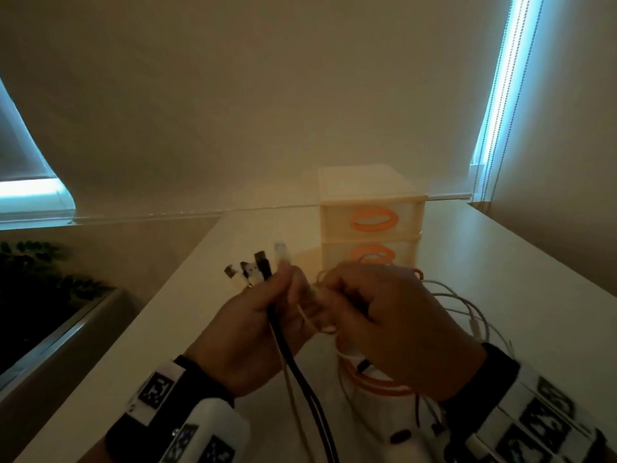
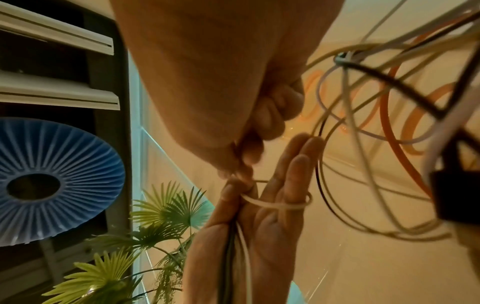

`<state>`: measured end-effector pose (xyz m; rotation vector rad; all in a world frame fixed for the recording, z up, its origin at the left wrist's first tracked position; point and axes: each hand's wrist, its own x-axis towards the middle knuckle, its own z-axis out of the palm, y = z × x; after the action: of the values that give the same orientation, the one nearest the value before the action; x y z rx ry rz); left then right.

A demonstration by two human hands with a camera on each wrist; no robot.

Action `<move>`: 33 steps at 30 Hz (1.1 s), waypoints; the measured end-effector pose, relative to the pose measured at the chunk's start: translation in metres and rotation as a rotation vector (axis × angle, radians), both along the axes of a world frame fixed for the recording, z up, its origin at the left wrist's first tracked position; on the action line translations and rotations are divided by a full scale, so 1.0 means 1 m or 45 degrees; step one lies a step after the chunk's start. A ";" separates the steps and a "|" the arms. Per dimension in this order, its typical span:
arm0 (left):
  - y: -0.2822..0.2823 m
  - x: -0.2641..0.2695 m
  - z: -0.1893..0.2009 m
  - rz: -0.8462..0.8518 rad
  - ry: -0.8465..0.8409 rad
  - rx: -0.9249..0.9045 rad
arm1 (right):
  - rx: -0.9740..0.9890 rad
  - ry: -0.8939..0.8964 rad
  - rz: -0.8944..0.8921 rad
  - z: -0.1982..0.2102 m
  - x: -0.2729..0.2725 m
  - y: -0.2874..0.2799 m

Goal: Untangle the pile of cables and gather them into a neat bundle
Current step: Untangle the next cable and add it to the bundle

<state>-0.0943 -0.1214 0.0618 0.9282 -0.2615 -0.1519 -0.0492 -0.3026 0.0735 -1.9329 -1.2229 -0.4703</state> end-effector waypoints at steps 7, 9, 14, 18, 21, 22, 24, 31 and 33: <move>0.010 0.005 0.006 0.378 0.067 -0.251 | -0.365 0.207 -0.097 -0.018 0.021 -0.006; 0.012 0.009 0.003 0.389 0.088 -0.304 | -0.386 0.204 -0.198 -0.019 0.023 -0.008; 0.019 0.010 0.006 0.396 0.103 -0.400 | -0.537 0.371 0.156 -0.011 0.004 -0.005; 0.034 0.008 0.006 0.389 0.064 -0.498 | -0.580 0.445 0.001 -0.006 0.020 -0.017; 0.039 0.008 0.004 0.340 0.014 -0.506 | -0.557 0.138 -0.334 -0.008 0.025 -0.022; 0.041 0.009 0.004 0.337 0.007 -0.500 | -0.559 0.117 -0.344 -0.009 0.024 -0.021; 0.047 0.009 0.003 0.283 -0.024 -0.538 | -0.604 0.302 -0.162 -0.011 0.022 -0.018; 0.050 0.005 0.003 -0.123 -0.090 -0.390 | -0.402 0.343 -0.393 -0.005 0.038 -0.023; 0.030 0.002 -0.001 -0.133 -0.076 -0.100 | -0.184 0.218 -0.549 -0.006 0.038 -0.021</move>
<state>-0.0920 -0.0913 0.0613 0.8425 -0.3691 -0.2087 -0.0112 -0.3231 0.0672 -2.3190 -0.7458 -0.4307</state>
